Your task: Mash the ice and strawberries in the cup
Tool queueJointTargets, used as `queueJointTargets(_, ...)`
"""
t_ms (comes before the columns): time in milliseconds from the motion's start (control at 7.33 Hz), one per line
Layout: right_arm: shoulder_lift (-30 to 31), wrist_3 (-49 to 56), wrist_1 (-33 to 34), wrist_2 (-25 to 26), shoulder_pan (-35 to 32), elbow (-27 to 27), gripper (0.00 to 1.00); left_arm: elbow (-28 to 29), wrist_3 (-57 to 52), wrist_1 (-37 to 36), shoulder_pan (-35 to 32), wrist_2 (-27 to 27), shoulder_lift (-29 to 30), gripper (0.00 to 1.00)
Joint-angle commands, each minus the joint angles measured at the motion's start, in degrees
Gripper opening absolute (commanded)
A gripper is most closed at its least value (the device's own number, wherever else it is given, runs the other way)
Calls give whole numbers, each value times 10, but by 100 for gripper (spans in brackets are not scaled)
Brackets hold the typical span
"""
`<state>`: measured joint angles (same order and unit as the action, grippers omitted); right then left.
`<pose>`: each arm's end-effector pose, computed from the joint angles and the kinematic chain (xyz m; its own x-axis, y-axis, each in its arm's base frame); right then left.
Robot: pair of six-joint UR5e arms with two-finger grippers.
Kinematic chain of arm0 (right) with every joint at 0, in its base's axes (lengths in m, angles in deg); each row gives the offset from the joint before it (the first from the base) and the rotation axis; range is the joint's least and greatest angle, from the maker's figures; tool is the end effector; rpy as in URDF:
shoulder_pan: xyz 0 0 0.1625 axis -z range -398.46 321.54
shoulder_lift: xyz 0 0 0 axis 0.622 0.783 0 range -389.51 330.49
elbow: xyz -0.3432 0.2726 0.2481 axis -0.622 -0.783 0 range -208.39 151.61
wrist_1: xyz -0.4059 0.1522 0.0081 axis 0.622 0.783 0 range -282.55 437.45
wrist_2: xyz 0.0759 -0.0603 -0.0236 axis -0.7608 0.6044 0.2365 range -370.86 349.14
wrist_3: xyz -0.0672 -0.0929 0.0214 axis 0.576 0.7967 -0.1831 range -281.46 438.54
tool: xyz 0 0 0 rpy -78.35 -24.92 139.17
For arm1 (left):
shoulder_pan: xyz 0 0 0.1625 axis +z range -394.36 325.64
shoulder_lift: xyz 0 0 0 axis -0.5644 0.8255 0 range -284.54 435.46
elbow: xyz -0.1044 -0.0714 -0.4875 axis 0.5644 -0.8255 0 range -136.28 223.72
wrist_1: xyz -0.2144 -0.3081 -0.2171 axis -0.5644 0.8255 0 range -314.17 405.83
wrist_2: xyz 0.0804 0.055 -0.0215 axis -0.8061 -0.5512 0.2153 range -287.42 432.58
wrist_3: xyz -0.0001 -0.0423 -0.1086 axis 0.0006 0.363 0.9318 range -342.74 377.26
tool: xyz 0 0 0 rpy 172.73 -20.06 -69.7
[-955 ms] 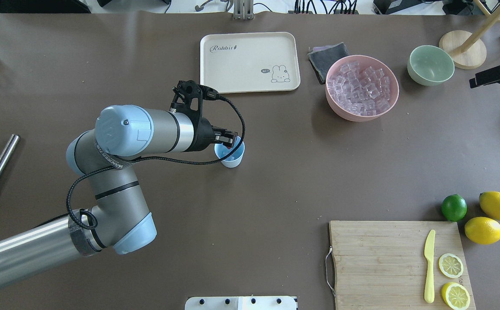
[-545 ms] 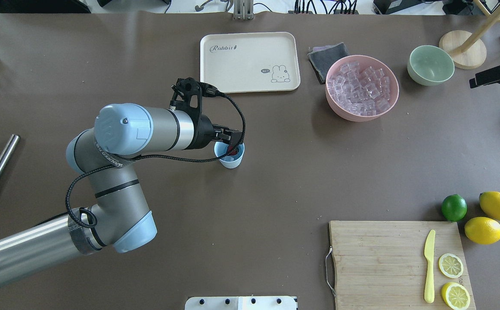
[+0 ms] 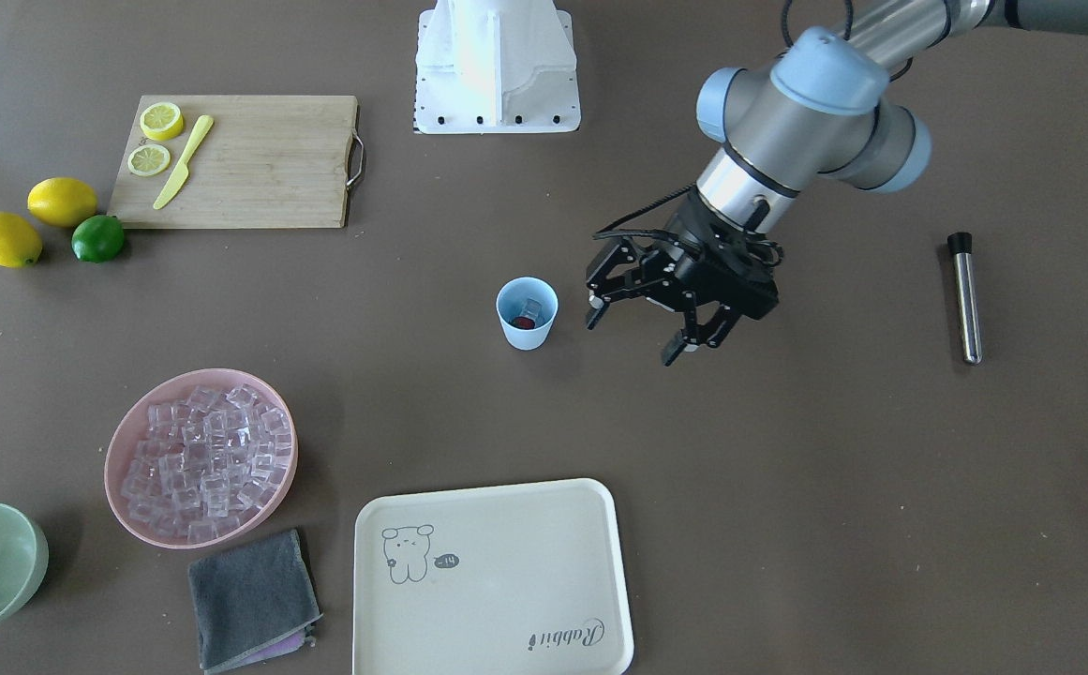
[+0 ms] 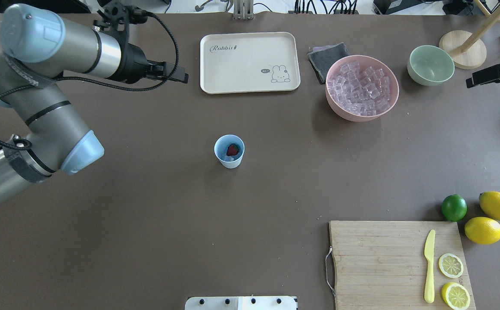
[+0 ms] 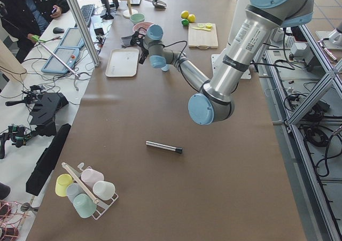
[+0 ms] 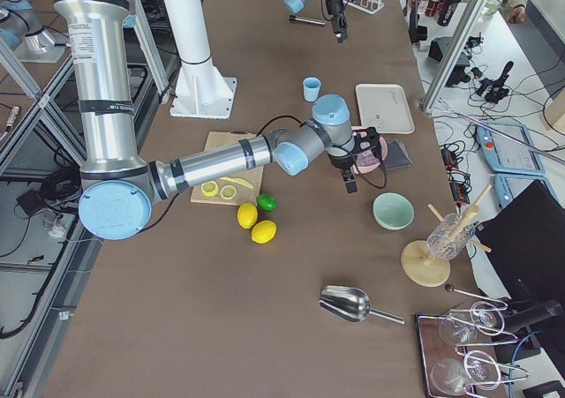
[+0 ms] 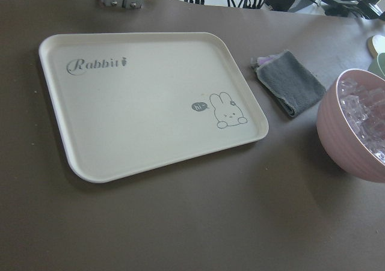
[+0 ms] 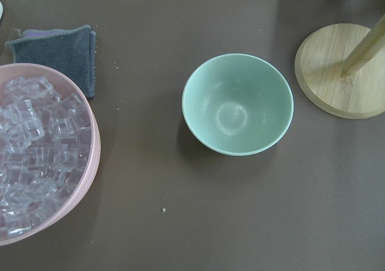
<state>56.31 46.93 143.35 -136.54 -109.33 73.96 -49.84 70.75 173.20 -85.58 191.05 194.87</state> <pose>-0.1250 -0.5596 0.5545 0.6780 -0.1564 0.7183 -0.1252 0.9383 0.3224 0.3926 -0.6128 0.3172 0.4098 0.3251 -0.8523 0.1994 0.8798 0.4315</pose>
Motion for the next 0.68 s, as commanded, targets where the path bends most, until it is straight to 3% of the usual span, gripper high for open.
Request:
queueJointTargets(0,0,-5,1,-19,-1,-7,100,10,-80,-24,-104,88,-73,97)
queueJointTargets(136,0,-6,1,-19,-1,-6,100,20,-165,-54,-120,89,-108,97)
queueJointTargets(409,0,-7,-1,-19,-1,-7,100,33,-296,-206,-160,84,-121,97)
queueJointTargets(545,0,-7,-2,-19,0,-4,100,32,-321,-233,-170,86,-128,97)
